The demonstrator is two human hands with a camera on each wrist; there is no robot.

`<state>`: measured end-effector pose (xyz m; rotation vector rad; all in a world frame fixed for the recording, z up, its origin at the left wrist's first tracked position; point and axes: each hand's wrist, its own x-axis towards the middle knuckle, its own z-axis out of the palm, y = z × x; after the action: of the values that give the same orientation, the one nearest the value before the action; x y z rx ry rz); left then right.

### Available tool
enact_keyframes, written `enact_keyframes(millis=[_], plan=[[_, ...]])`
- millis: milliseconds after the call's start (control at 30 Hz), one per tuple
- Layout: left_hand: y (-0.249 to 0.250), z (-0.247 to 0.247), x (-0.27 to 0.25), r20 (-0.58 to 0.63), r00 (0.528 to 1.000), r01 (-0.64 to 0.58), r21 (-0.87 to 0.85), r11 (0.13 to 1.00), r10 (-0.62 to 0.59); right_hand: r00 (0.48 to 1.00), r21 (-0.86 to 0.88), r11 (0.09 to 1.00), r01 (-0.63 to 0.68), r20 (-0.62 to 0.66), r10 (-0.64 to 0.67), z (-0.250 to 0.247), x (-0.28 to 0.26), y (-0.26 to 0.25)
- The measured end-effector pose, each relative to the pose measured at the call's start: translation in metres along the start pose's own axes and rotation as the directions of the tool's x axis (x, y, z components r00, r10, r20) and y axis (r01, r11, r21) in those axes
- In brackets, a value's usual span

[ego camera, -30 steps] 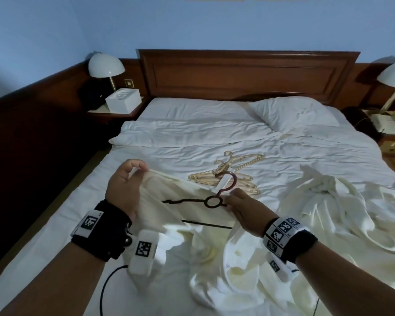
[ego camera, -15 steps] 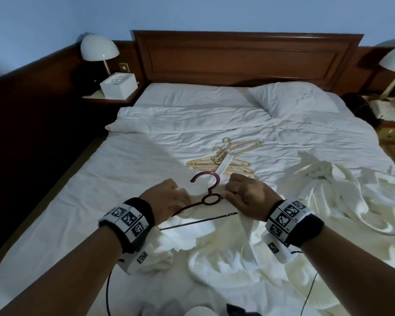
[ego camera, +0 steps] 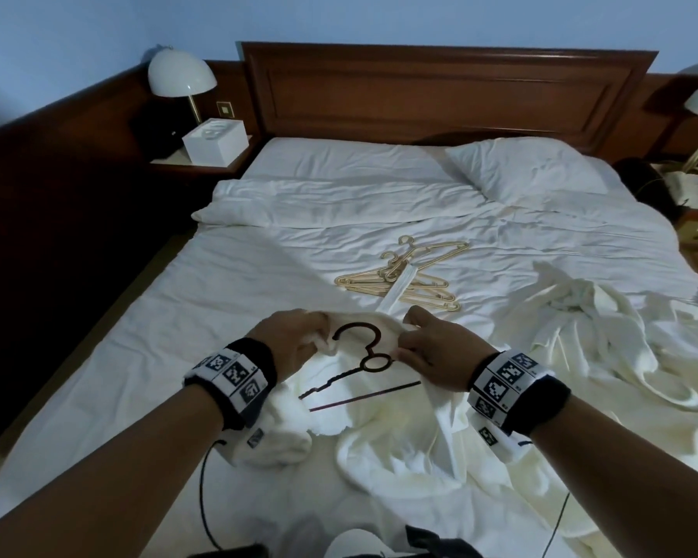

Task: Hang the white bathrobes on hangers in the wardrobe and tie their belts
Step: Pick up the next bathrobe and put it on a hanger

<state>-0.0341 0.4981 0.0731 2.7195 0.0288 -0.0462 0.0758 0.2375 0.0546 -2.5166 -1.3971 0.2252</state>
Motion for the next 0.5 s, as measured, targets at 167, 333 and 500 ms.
enact_keyframes(millis=[167,333,500], plan=[[0.016,0.002,-0.002,-0.065,0.976,0.105,-0.696,0.71,-0.207,0.993,-0.098,0.989,-0.111,0.025,0.114,0.014,0.001,-0.007],[0.031,0.011,-0.006,0.152,0.899,0.262,-0.938,0.225,-0.411,0.984,-0.022,0.985,-0.172,-0.047,0.171,0.032,0.0,-0.016],[0.035,0.011,-0.01,0.183,0.89,0.261,-0.955,0.139,-0.418,0.973,0.008,0.981,-0.193,-0.129,0.193,0.037,-0.005,-0.019]])
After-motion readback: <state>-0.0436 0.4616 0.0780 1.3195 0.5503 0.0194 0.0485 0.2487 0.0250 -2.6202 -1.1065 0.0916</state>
